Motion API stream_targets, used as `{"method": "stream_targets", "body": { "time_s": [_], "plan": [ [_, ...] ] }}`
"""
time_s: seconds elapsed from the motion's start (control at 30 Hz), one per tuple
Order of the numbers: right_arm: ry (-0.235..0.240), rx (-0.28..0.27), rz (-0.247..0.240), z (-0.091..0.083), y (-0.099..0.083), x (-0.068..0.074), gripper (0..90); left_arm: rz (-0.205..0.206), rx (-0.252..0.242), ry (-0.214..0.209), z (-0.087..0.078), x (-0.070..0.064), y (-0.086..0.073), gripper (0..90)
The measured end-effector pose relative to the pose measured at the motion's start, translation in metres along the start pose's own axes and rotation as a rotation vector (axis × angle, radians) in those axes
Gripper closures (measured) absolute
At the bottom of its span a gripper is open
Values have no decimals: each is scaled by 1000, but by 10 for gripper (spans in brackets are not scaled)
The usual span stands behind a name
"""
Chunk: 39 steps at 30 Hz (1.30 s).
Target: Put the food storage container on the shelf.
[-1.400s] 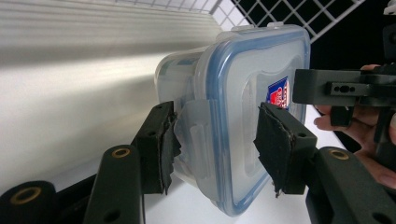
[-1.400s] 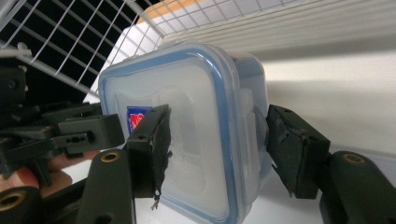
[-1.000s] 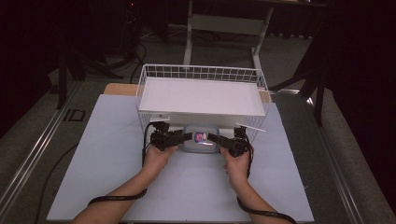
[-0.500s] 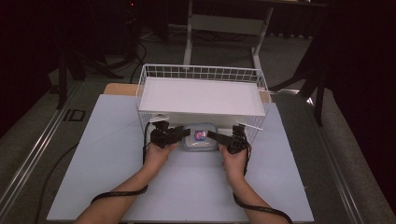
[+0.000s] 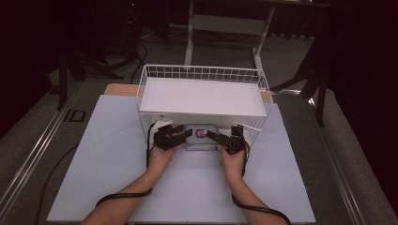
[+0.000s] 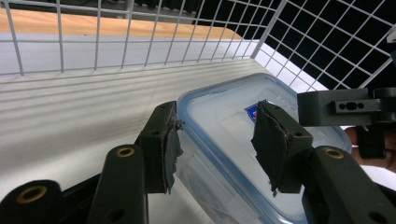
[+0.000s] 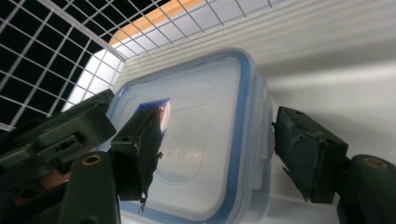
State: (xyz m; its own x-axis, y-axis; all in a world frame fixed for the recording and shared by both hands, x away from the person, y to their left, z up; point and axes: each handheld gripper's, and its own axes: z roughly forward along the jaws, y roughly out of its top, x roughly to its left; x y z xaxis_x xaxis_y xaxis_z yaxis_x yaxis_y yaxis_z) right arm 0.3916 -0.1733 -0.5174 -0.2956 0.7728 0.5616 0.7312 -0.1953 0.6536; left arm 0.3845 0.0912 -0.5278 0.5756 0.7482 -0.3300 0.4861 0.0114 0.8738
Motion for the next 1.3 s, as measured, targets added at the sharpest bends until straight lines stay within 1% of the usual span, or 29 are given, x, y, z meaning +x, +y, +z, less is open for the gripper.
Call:
{"method": "stream_targets", "body": {
  "time_s": [0.1,0.13,0.2,0.23,0.27,0.3,0.37,0.43,0.47,0.5,0.53,0.57,0.63,0.67,0.7,0.73,0.77,0.8,0.83,0.87,0.9,0.97,1.0,1.07,1.1,1.13,1.2,1.23,1.3],
  "plan": [
    [-31,2,-61,-1,1,5,334,11,-1,1,-2,-1,-1,486],
    [-33,-1,-81,-2,1,6,341,16,-10,-1,-3,-2,-1,486],
    [-49,0,-116,-4,1,8,340,29,-9,-2,-6,-3,-3,475],
    [-47,-4,-142,-6,0,9,341,34,-7,0,-8,-4,-4,472],
    [-46,-5,-159,-8,-1,10,340,39,-2,-12,-11,-5,-5,471],
    [-56,4,-160,-11,-2,14,340,38,-1,-18,-13,-5,-6,471],
    [-61,-20,-205,-17,-3,16,340,38,10,-19,-18,-7,-8,470],
    [-63,-23,-229,-23,-5,20,340,44,36,-8,-24,-9,-11,467],
    [-67,-19,-238,-26,-7,22,339,35,42,-16,-27,-10,-12,442],
    [-63,-17,-239,-29,-9,24,340,32,48,-23,-29,-11,-12,440],
    [-49,-20,-235,-32,-10,25,339,41,54,-23,-34,-14,-13,423],
    [-35,-21,-239,-36,-14,28,345,51,55,-31,-37,-16,-14,388],
    [-25,-10,-277,-41,-19,35,373,73,58,-66,-45,-19,-17,353],
    [-43,-16,-304,-44,-21,39,374,81,61,-80,-48,-21,-18,329],
    [-53,-23,-318,-46,-23,42,390,85,64,-83,-50,-22,-19,314],
    [-52,-19,-326,-47,-24,44,397,80,71,-83,-52,-23,-20,261],
    [-59,-21,-330,-49,-26,47,434,72,76,-90,-54,-24,-21,223],
    [-55,-15,-328,-49,-27,48,489,69,79,-97,-56,-24,-22,206],
    [-50,-5,-329,-49,-29,49,505,64,78,-103,-58,-25,-24,172],
    [-44,5,-328,-48,-31,50,552,66,76,-110,-61,-26,-25,145],
    [-40,18,-329,-47,-34,51,581,70,68,-115,-64,-27,-26,122],
    [-30,40,-334,-46,-38,53,632,87,63,-110,-71,-30,-27,36],
    [-21,52,-337,-45,-40,54,671,95,64,-102,-75,-31,-28,18],
    [-9,68,-353,-42,-43,54,779,105,59,-75,-83,-32,-29,18],
    [-4,82,-356,-40,-44,55,867,108,61,-75,-87,-32,-30,18],
    [-4,100,-361,-37,-46,55,900,112,61,-68,-90,-32,-32,18],
    [-14,130,-360,-30,-47,54,900,135,54,-51,-96,-34,-37,18],
    [-19,136,-363,-27,-48,54,900,149,49,-42,-99,-34,-41,18],
    [-27,142,-356,-20,-48,52,900,161,31,-29,-102,-34,-45,18]
  ]
}}
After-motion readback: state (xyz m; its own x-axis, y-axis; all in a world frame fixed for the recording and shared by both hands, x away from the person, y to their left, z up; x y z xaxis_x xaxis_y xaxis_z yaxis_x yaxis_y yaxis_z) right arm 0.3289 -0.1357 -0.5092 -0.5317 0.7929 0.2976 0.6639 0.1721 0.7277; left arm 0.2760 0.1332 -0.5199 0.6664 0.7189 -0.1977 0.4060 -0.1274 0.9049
